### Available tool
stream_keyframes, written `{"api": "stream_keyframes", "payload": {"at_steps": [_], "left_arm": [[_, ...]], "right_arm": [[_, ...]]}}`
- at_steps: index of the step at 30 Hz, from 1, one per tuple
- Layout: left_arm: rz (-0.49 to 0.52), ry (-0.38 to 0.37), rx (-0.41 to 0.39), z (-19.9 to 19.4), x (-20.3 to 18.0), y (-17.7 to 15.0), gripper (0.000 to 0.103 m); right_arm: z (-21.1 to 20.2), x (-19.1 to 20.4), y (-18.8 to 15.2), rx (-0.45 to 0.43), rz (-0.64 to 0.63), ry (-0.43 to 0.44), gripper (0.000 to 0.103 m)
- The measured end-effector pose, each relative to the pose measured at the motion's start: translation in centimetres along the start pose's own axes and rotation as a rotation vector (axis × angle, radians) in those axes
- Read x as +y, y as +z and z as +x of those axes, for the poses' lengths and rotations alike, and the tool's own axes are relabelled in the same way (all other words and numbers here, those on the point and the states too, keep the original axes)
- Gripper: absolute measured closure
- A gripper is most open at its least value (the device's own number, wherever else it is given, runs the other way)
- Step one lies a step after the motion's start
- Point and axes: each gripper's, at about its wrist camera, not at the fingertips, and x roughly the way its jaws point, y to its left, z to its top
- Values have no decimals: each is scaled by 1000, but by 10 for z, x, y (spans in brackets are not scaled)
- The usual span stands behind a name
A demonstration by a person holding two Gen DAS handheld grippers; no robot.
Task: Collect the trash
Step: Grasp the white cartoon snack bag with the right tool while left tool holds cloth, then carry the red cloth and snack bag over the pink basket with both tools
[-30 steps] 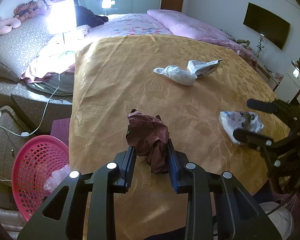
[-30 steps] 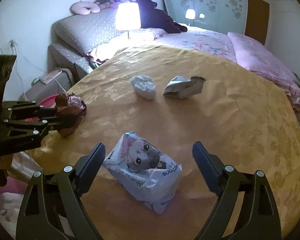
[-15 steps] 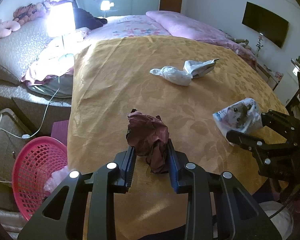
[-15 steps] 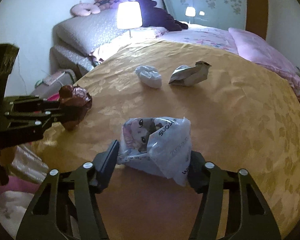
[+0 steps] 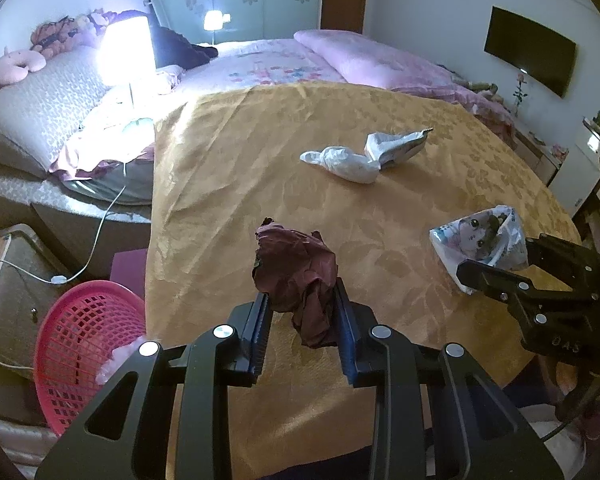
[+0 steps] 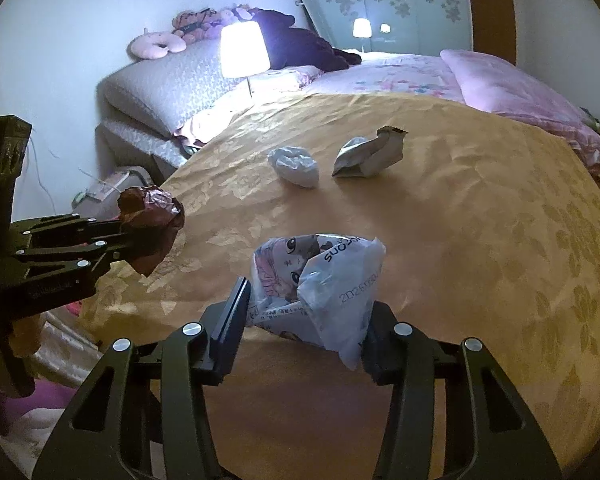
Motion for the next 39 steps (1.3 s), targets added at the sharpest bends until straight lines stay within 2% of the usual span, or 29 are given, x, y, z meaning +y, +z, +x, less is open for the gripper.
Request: {"api": "stream_keyframes", "payload": {"at_steps": [20, 27, 39], "left_arm": [[-48, 60, -23, -25, 23, -7, 75], [-83, 93, -17, -32, 44, -17, 75], [-215, 173, -2, -42, 99, -40, 75]], "right_arm": [[-3, 12, -2, -5, 26, 45, 56], [-2, 22, 1, -3, 12, 64, 56], [7, 51, 13, 7, -40, 107, 56]]}}
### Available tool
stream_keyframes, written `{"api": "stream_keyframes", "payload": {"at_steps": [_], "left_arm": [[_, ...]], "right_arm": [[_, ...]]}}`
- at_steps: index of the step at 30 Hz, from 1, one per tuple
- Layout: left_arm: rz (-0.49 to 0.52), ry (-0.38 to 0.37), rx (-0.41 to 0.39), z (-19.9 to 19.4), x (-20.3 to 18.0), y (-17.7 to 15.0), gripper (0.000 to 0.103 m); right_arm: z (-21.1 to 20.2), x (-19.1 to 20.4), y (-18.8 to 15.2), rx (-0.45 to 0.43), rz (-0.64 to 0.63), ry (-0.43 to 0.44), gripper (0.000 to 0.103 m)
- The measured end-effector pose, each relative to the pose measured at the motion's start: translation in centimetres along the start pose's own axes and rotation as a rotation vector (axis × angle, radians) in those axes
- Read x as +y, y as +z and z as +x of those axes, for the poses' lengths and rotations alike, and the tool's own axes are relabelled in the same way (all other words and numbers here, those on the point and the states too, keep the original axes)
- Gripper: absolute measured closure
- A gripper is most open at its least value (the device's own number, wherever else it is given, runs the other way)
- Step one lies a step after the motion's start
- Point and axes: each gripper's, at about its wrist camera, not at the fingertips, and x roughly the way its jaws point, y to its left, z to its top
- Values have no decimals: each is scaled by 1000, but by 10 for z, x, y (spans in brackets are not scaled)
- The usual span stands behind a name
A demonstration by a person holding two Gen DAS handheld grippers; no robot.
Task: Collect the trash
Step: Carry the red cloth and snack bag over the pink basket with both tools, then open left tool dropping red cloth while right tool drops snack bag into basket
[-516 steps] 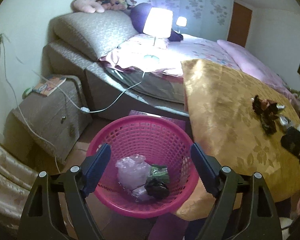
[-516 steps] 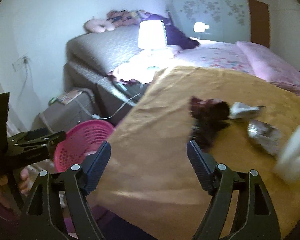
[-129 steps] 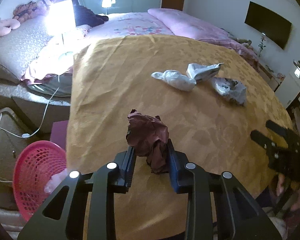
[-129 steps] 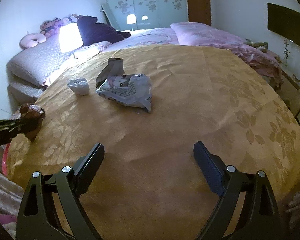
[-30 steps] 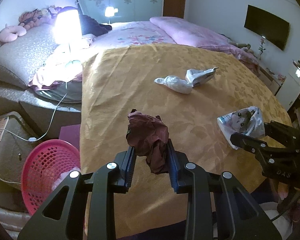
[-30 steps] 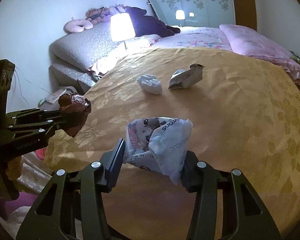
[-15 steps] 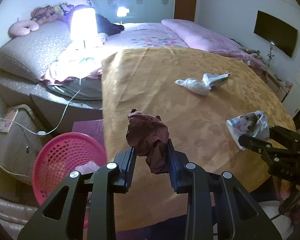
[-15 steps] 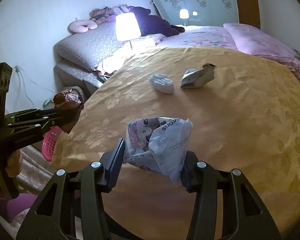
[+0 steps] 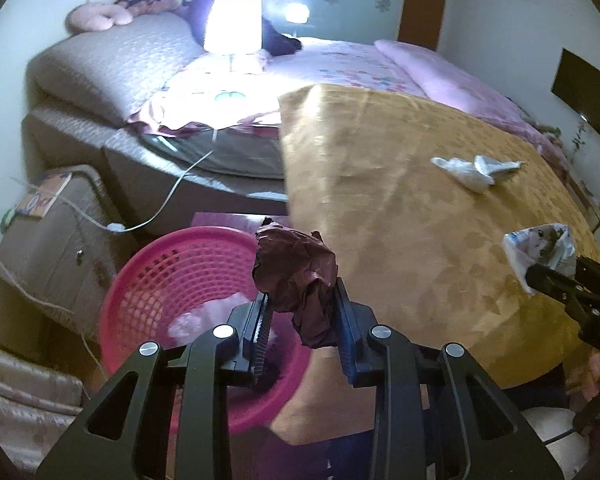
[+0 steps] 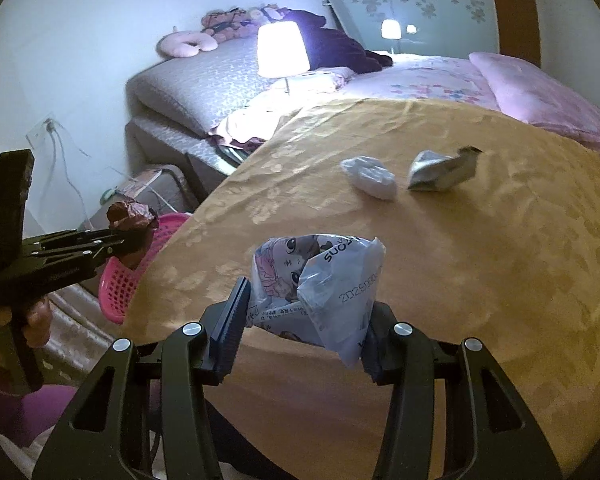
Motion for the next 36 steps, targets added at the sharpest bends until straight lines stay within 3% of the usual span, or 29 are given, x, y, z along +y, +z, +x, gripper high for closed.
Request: {"api": "stream_keyframes", "payload": {"at_steps": [15, 36], "left_arm": [[-115, 129, -13, -4, 59, -8, 75], [-196, 160, 40, 12, 92, -16, 75]], "right_arm": [[28, 55, 23, 39, -115, 84, 56], [98, 142, 46, 177, -259, 224, 54]]}}
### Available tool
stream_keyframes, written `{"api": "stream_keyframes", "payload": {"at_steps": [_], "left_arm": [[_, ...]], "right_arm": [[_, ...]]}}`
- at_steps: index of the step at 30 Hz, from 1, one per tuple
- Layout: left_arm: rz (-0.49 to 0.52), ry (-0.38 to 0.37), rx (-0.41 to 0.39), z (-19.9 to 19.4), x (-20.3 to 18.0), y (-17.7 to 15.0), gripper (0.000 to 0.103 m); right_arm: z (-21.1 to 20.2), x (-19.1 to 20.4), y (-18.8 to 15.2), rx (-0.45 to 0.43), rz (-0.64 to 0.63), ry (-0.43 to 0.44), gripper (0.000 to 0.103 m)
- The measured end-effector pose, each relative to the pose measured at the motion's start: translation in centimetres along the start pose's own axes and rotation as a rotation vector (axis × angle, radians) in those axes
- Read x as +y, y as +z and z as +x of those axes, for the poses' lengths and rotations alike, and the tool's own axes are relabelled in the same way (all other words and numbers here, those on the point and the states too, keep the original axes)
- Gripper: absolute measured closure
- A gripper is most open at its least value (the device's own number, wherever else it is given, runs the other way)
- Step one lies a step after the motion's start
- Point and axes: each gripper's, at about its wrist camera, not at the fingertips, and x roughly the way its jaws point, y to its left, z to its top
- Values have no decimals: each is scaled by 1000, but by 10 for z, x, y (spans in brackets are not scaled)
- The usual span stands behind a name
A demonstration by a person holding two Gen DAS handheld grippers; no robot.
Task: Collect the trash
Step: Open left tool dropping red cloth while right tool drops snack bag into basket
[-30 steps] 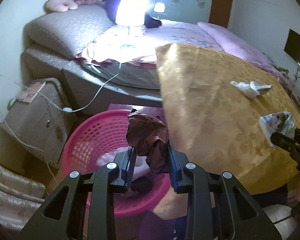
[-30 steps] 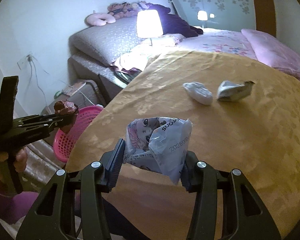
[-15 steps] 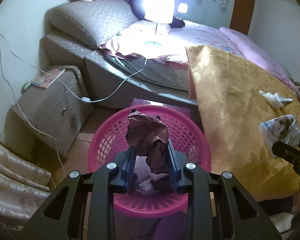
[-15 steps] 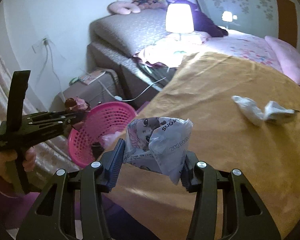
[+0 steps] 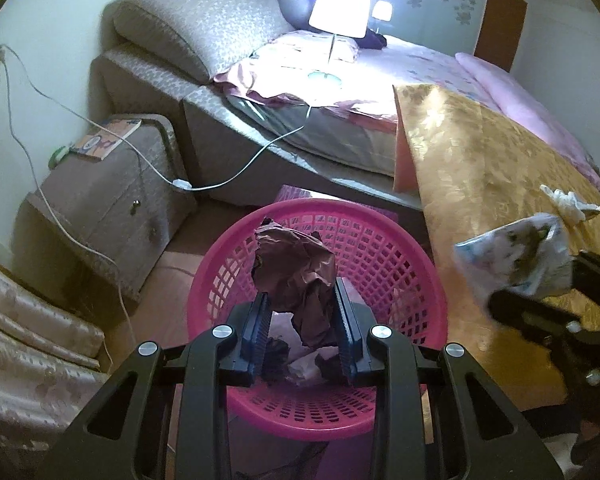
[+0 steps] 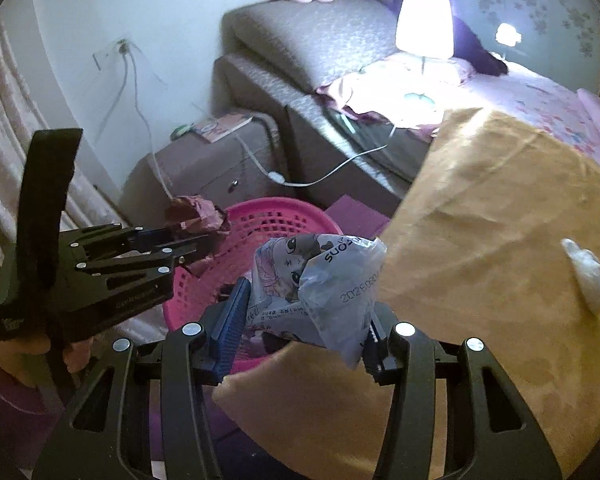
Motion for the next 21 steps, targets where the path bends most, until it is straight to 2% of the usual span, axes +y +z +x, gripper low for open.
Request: {"api": "stream_keyframes", "payload": {"at_steps": [8, 12, 14, 16, 21], "left_arm": [[-26, 6, 15, 6, 6, -1, 71], [-33, 11, 19, 8, 9, -1, 67], [-39, 10, 21, 9, 10, -1, 58], [-44, 14, 19, 9, 11, 0, 55], [-59, 27, 14, 8, 15, 0, 40]], "right_arm": [[24, 7, 9, 45, -14, 14, 54], [33, 10, 12, 67, -27, 12, 50], [36, 13, 12, 72, -37, 10, 47], [36, 14, 11, 66, -38, 2, 39], [35, 11, 9, 58, -23, 1, 33]]}}
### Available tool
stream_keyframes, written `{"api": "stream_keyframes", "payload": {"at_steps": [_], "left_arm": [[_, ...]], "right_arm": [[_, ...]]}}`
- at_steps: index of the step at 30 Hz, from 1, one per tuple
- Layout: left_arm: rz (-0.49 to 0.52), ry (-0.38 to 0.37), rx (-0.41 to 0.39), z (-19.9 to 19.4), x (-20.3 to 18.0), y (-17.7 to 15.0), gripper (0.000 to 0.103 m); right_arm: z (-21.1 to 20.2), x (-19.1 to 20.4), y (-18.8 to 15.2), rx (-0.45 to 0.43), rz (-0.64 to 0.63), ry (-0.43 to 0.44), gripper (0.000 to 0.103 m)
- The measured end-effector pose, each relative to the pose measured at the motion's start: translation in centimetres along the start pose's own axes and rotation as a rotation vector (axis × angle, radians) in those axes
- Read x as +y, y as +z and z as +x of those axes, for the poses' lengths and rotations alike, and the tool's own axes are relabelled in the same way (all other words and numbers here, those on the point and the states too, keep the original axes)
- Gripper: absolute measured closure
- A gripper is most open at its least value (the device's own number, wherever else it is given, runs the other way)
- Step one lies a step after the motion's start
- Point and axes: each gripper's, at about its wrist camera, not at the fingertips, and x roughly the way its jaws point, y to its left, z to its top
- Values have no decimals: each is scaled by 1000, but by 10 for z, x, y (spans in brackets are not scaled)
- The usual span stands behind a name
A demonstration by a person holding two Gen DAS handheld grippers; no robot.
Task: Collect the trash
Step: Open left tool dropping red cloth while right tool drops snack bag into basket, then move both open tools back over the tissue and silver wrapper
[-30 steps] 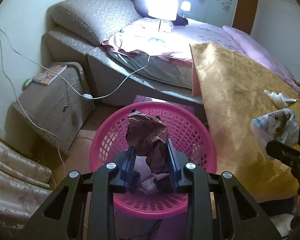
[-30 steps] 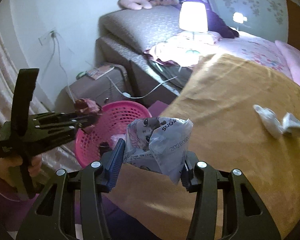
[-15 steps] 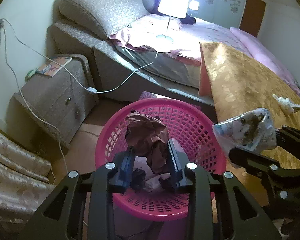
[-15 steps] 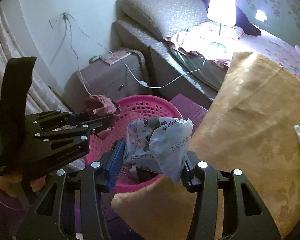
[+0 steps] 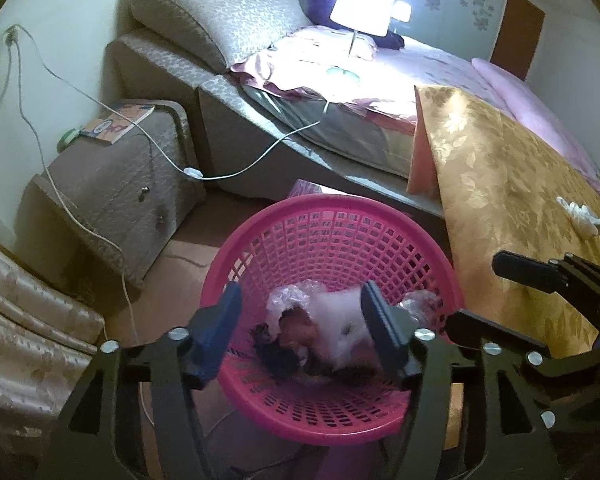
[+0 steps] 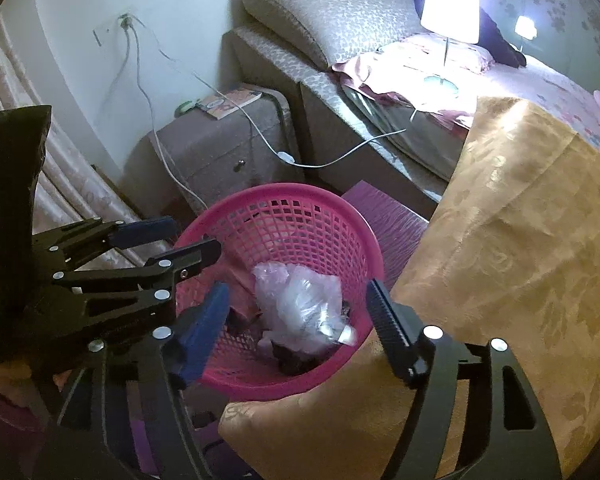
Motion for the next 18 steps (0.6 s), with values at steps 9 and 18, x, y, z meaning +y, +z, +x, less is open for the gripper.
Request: {"api": "stream_keyframes", "payload": {"at_steps": [9, 18], "left_arm": [[-29, 22, -13, -2, 6, 1, 33], [7, 9, -72, -14, -7, 0, 27]], "right_arm": [[-15, -5, -8, -34, 10, -25, 32], [-39, -12, -26, -90, 41, -76, 28]]}}
